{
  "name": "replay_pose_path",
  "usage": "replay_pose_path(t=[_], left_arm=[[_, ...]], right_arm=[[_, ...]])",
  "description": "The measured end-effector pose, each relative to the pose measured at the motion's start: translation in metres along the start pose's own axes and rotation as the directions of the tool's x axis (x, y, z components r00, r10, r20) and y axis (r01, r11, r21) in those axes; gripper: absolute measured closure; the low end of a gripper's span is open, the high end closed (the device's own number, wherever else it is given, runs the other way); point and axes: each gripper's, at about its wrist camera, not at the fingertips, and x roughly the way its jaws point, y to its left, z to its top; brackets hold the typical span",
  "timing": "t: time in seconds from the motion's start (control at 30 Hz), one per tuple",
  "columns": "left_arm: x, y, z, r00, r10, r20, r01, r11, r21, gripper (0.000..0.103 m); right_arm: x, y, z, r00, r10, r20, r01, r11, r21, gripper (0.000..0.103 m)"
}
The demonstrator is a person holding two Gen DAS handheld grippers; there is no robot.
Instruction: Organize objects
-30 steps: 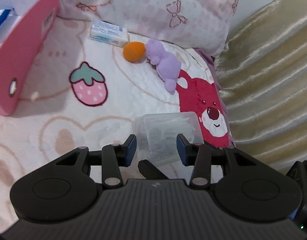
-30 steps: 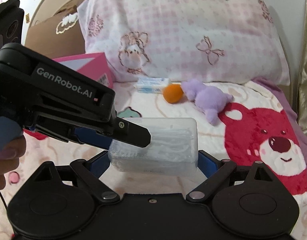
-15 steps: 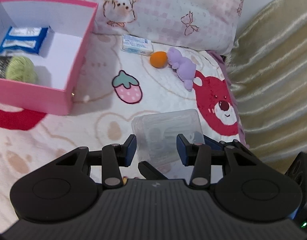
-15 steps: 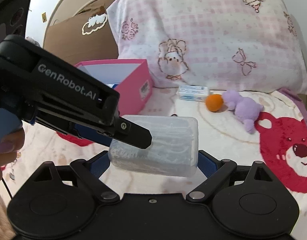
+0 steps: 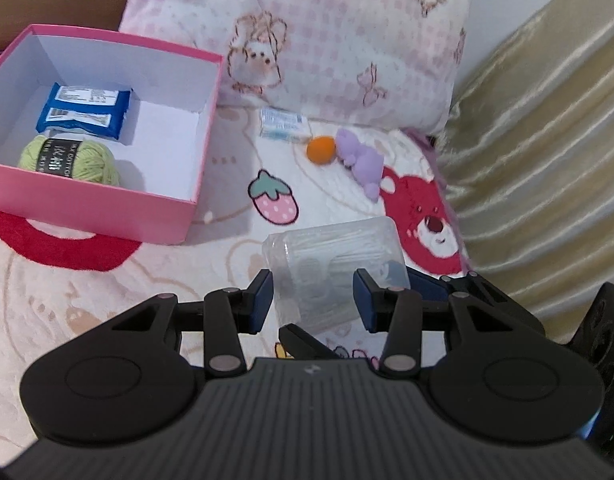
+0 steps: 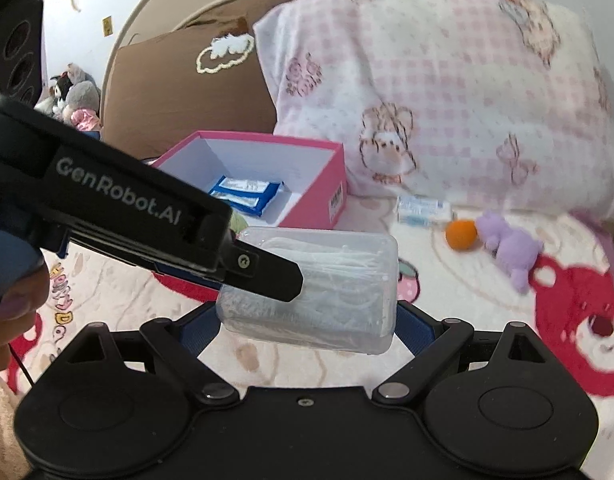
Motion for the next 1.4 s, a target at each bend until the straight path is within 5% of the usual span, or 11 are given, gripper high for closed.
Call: replay_pose_path(t=[0.87,1.07,1.4], left_arm=[[-0.06,0.056,0.012,0.987,-0.022,0.159,0.024,1.0,-0.014,0.061],[-0.067,0.07,0.019,0.98,0.034,0.198,-0.041,0.999,0.031,0.059],[-0.062,0.103,0.055,0.972,0.098,0.212,-0.091,0.995,-0.041,0.059]], right_arm=[[0.014,0.066,0.06,1.0,0.003,-0.003,-0.004,0.983,-0.184,0.008],[0.037,0.076,0.081,0.997,0.065,-0.045,-0.072,0.979,-0.193,0.008],[0.085,0.076,0.128,0.976,0.168,-0.138,-0.196,0.954,-0.225,0.008]])
